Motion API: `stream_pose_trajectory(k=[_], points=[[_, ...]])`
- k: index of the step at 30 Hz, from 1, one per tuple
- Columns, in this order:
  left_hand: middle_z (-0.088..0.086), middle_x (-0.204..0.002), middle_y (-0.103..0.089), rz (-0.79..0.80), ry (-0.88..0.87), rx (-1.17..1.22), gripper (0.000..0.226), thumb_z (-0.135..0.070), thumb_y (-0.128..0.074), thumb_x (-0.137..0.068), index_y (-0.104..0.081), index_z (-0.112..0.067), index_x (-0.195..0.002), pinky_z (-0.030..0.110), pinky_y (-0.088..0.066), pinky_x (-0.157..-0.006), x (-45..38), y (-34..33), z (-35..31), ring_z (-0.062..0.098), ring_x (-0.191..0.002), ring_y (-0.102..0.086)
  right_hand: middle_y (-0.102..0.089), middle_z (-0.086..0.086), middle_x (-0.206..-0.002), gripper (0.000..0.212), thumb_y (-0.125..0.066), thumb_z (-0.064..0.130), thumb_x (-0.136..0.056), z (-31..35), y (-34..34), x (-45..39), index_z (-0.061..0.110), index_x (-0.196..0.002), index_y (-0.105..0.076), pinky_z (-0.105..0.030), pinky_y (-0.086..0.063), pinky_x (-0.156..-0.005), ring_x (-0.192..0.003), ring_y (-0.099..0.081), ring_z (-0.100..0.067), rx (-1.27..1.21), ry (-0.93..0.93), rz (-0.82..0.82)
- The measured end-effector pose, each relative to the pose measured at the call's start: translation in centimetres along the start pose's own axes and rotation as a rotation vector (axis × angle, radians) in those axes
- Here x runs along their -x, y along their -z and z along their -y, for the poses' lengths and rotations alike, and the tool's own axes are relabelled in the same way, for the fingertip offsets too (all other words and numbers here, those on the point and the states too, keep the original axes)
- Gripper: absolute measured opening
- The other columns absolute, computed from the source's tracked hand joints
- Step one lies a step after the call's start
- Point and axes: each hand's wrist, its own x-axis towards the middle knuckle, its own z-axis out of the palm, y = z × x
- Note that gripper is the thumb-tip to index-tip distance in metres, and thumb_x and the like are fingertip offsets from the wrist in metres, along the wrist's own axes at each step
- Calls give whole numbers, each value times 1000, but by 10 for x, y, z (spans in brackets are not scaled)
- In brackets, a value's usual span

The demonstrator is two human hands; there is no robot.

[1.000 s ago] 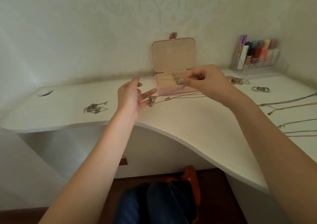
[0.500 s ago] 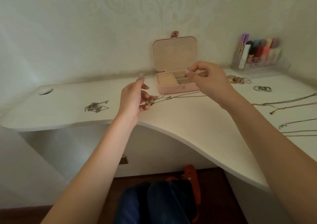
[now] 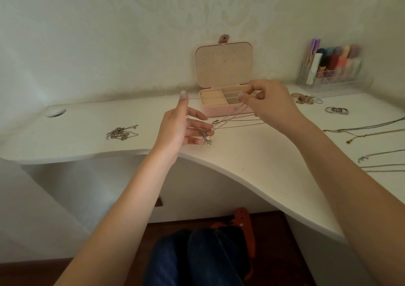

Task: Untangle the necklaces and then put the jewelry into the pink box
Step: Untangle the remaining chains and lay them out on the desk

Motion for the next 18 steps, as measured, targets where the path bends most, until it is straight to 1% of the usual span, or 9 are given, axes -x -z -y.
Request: stream_pose_trajectory(k=[2, 5, 7, 9, 11, 13, 15, 16, 18], points=[[17, -73, -72, 34, 29, -18, 68, -60, -28, -96, -63, -4, -81, 21, -47, -42, 0, -1, 1, 27, -65, -71, -53, 2, -57, 16, -64, 30, -88, -2, 1, 0, 17, -79, -64, -23, -36, -49, -54, -50, -14, 68, -29, 44], [20, -78, -72, 77, 102, -34, 71, -63, -28, -94, -64, -2, -87, 23, -51, -44, 1, -2, 1, 30, -70, -71, -52, 7, -65, 14, -67, 33, -85, -4, 0, 3, 19, -81, -66, -22, -34, -49, -56, -47, -6, 170, -77, 135], [22, -80, -72, 94, 153, -20, 70, -63, -30, -94, -64, -1, -90, 23, -53, -46, 1, -3, 0, 29, -70, -72, -51, 7, -68, 11, -71, 28, -82, -3, -1, 5, 19, -84, -66, -18, -33, -47, -56, -46, -5, 175, -81, 194], [23, -81, -72, 101, 190, -10, 70, -62, -32, -94, -63, 0, -93, 23, -54, -47, 1, -3, 0, 29, -70, -72, -53, 5, -73, 14, -75, 21, -79, 0, -1, 6, 18, -87, -64, -15, -34, -45, -61, -47, -6, 186, -72, 255], [23, -81, -72, 103, 218, -9, 68, -62, -33, -94, -63, 0, -97, 25, -57, -50, 0, -3, 1, 30, -72, -73, -54, 4, -76, 16, -75, 17, -77, 4, -1, 9, 18, -86, -62, -13, -36, -45, -65, -49, -9, 212, -59, 333], [23, -81, -72, 103, 243, -7, 67, -62, -35, -93, -62, -1, -100, 26, -58, -53, 1, -3, 1, 30, -72, -73, -56, 4, -79, 13, -75, 17, -77, 8, -3, 11, 19, -82, -63, -15, -39, -51, -68, -51, -10, 234, -23, 399], [23, -82, -72, 102, 262, 4, 68, -62, -37, -93, -62, 0, -101, 26, -57, -51, 1, -3, 2, 30, -72, -73, -60, 4, -85, 9, -76, 20, -76, 14, -7, 15, 22, -79, -67, -20, -42, -61, -72, -52, -6, 207, 36, 402], [23, -83, -72, 104, 269, 12, 67, -62, -37, -93, -62, 0, -100, 26, -57, -51, 2, -3, 3, 30, -73, -73, -63, 2, -88, 8, -76, 21, -76, 18, -9, 17, 21, -79, -69, -23, -44, -65, -73, -52, -6, 159, 69, 399], [22, -82, -72, 106, 274, 25, 64, -62, -37, -93, -60, -3, -97, 26, -56, -50, 2, -3, 3, 30, -72, -73, -66, -6, -90, 6, -77, 18, -76, 28, -14, 21, 19, -79, -72, -30, -48, -70, -73, -55, -13, 33, 132, 434]])
